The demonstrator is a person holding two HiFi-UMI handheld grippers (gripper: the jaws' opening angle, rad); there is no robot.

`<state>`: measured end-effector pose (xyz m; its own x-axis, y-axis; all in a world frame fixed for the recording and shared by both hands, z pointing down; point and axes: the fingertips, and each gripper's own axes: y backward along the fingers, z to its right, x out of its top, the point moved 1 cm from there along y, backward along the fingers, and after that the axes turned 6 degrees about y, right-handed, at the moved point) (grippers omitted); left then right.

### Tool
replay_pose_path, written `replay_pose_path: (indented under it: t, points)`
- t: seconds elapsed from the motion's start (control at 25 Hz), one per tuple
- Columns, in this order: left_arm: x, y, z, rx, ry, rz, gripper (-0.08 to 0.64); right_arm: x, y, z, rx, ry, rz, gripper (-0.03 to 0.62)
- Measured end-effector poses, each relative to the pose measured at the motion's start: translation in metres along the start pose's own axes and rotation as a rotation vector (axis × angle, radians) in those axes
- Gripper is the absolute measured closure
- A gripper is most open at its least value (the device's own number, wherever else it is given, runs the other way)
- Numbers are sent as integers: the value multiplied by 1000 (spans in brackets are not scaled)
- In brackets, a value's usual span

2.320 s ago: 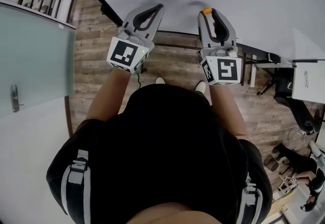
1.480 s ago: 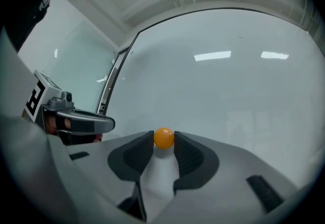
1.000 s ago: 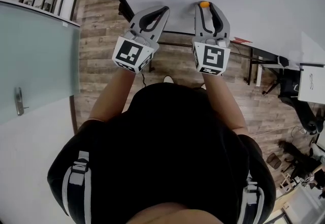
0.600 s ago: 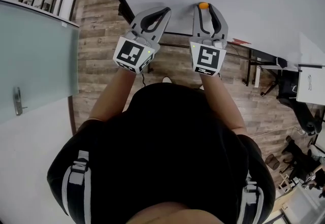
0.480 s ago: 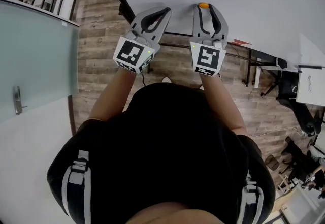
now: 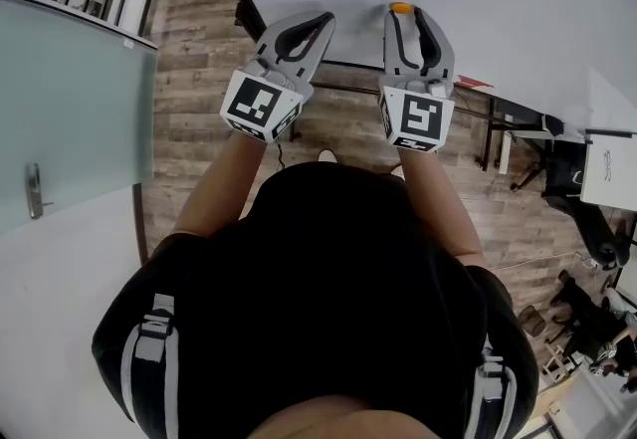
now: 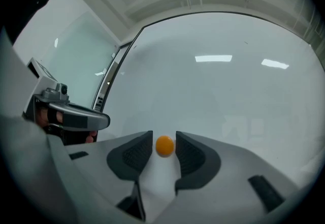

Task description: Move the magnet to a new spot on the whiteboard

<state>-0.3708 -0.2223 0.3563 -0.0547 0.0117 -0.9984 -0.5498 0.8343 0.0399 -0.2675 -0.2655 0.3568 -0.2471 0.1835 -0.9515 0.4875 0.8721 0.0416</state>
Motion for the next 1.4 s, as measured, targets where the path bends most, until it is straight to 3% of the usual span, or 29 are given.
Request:
replay_pose_path:
  t: [0.2, 0.4, 0.68, 1.4]
  points:
    - [9, -1, 7, -6, -6, 14, 558, 12, 16, 8, 59, -50, 21, 454]
    - [17, 4, 16, -24, -10, 24, 558, 19, 37, 10, 174, -121, 28, 454]
    - [22, 7, 33, -53, -4, 26, 558, 15, 61, 15, 283, -132, 65, 474]
    - [-9, 9, 65, -84, 11, -12, 558, -11, 92, 14, 358, -146, 92, 576]
